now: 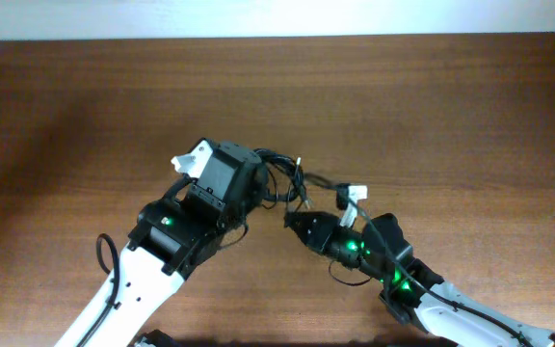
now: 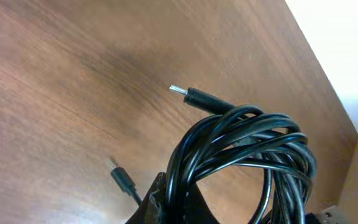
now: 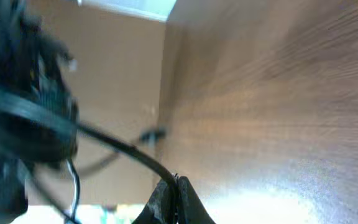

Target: Untangle cables

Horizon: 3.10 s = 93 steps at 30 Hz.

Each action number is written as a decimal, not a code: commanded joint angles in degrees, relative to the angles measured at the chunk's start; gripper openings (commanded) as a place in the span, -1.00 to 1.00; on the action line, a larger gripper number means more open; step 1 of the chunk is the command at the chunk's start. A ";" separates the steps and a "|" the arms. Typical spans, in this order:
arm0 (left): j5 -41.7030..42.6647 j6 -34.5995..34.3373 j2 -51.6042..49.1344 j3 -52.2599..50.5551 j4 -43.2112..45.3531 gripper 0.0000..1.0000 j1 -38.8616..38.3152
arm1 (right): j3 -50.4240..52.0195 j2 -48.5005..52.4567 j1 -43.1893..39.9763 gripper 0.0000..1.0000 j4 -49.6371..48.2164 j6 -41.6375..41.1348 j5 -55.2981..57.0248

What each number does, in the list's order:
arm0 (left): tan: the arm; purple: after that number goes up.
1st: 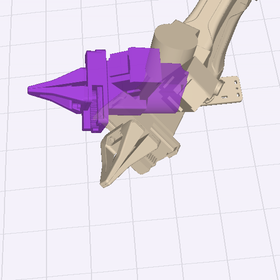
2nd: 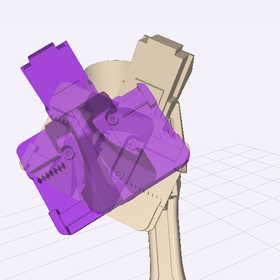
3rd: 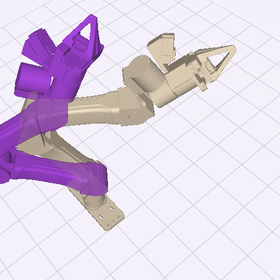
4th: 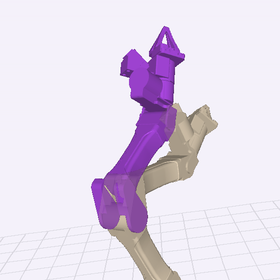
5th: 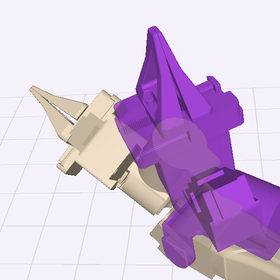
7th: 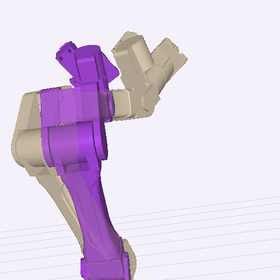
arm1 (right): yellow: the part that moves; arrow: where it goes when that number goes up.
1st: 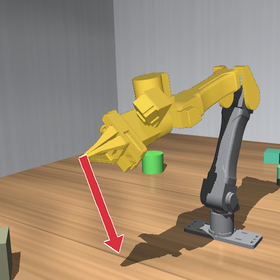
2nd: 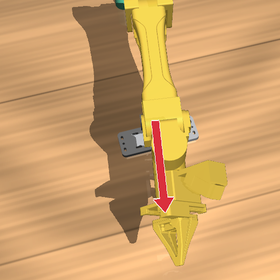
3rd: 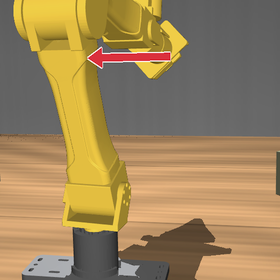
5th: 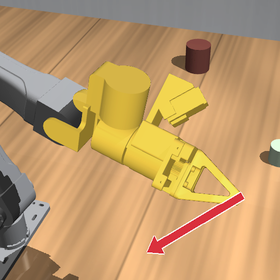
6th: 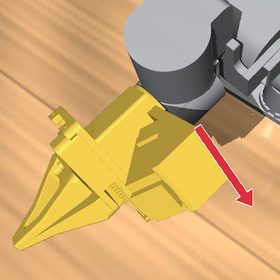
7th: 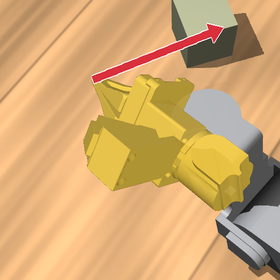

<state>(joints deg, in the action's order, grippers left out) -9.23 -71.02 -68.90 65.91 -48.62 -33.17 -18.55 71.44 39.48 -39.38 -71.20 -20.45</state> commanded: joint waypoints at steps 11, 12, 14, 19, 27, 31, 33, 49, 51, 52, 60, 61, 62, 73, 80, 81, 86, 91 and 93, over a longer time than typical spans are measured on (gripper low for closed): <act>-25.38 22.29 -10.97 0.90 1.90 -0.92 -0.07 | -0.81 0.17 0.24 -0.92 3.23 13.92 -12.74; -25.07 26.27 -10.08 0.90 2.03 -0.87 -0.07 | -0.81 0.17 0.24 -0.92 6.97 14.95 -10.16; -19.06 39.74 -8.13 0.90 4.92 -0.84 -0.07 | -0.81 0.17 0.24 -0.90 12.92 19.74 -6.10; -2.43 58.21 -7.34 0.90 5.86 -1.00 -0.07 | -0.81 -2.56 -4.31 0.61 20.48 22.99 -5.07; 6.95 63.65 -7.37 0.90 10.73 -1.00 -0.02 | -0.81 -20.02 -13.97 0.39 22.45 28.76 -26.58; 6.47 61.35 -7.37 0.90 10.86 -1.00 -0.02 | -0.81 -25.18 -13.97 0.12 21.66 24.55 -26.88; 6.49 54.10 -7.37 0.90 11.32 -1.00 -0.02 | -0.81 -24.68 -13.97 -0.11 20.92 16.09 -22.64; 29.81 59.14 -7.02 0.90 11.39 -1.00 -0.07 | -0.81 -2.71 -14.01 -0.87 0.94 8.39 -12.59; 24.76 66.05 -7.02 0.90 11.30 -1.00 -0.07 | -0.81 -2.71 -14.01 -0.92 0.94 15.23 -18.58; 14.05 67.69 -7.04 0.90 11.30 -1.00 -0.07 | -0.81 -2.82 -14.01 -0.92 0.90 18.38 -24.57; -3.26 73.90 -7.04 0.90 11.45 -1.00 -0.07 | -0.81 -2.91 -14.08 -0.56 11.93 25.18 -25.57; 1.40 73.90 -7.04 0.90 11.47 -1.00 -0.07 | -0.81 -2.91 -14.08 -0.46 14.14 26.03 -22.45; 6.97 73.90 -7.04 0.90 11.41 -1.00 -0.07 | -0.83 -2.93 -14.08 -0.08 14.12 25.99 -20.90; -0.24 30.14 -7.04 0.90 6.60 -1.00 0.00 | -0.87 -3.17 -14.05 0.66 13.90 20.11 -30.82; 10.91 8.72 -7.04 0.90 -1.01 -1.00 5.75 | -0.85 -4.17 -13.94 0.98 11.76 -1.70 -16.39; 14.23 8.74 -7.04 0.90 -1.01 -1.00 5.75 | -0.85 -3.61 -13.49 0.98 11.74 -1.73 -14.03; 21.07 12.85 -7.04 0.90 -2.34 -0.94 5.75 | -0.87 -3.13 -10.51 0.29 11.47 -1.68 -5.75; 24.52 16.96 -7.04 0.90 -4.22 -0.95 5.75 | -0.87 -3.13 -10.51 -0.44 9.42 -1.68 -5.86; 25.92 18.25 -7.04 0.87 -4.22 -0.89 5.75 | -0.87 -3.13 -10.51 -0.78 9.40 -1.68 -5.86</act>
<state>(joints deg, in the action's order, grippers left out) 12.38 -55.51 -77.23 66.22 -52.97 -27.55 -19.29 68.10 28.60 -29.91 -73.36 -27.33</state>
